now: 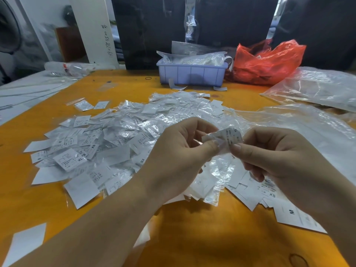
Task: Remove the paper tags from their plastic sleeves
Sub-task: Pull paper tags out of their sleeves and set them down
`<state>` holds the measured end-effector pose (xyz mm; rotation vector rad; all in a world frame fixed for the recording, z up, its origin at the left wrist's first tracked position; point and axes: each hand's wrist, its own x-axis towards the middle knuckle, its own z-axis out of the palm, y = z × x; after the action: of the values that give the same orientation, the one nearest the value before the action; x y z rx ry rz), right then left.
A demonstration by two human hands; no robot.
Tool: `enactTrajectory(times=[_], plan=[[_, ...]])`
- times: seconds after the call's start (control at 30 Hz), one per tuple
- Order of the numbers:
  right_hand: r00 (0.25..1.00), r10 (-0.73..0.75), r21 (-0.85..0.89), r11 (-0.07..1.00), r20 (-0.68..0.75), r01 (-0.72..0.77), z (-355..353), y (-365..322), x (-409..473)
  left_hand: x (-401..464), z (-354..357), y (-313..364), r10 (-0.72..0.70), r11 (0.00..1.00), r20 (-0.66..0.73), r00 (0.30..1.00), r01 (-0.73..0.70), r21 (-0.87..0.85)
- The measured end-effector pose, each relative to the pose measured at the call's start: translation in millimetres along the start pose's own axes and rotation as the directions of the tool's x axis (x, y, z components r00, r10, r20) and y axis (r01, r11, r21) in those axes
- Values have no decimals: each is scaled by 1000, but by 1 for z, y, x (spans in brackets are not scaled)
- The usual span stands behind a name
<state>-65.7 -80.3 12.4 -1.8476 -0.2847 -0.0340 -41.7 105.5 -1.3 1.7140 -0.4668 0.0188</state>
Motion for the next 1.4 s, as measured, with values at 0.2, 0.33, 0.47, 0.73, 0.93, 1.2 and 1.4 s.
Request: enactTrajectory(times=[0.2, 0.33, 0.47, 0.73, 0.93, 1.2, 1.4], plan=[[999, 3, 69, 998, -43, 0, -4, 3, 2, -1, 0, 3, 83, 996, -61, 995, -81, 31], [1000, 14, 202, 979, 1, -14, -2, 3, 1, -3, 2, 3, 48, 999, -1, 999, -48, -14], [998, 40, 215, 975, 43, -48, 2, 6, 1, -5, 5, 4, 106, 992, -15, 994, -105, 76], [991, 112, 406, 904, 78, -134, 0, 1, 3, -8, 4, 11, 319, 901, -128, 939, -258, 350], [994, 109, 401, 910, 3, -100, -3, 0, 4, -8, 1, 14, 396, 817, -81, 915, -311, 486], [991, 25, 287, 958, -130, 13, 2, 7, 2, -6, 3, 8, 189, 952, -40, 981, -172, 254], [996, 5, 274, 961, -86, 19, 8, 5, -1, -2, 4, 5, -55, 990, 126, 991, 70, -123]])
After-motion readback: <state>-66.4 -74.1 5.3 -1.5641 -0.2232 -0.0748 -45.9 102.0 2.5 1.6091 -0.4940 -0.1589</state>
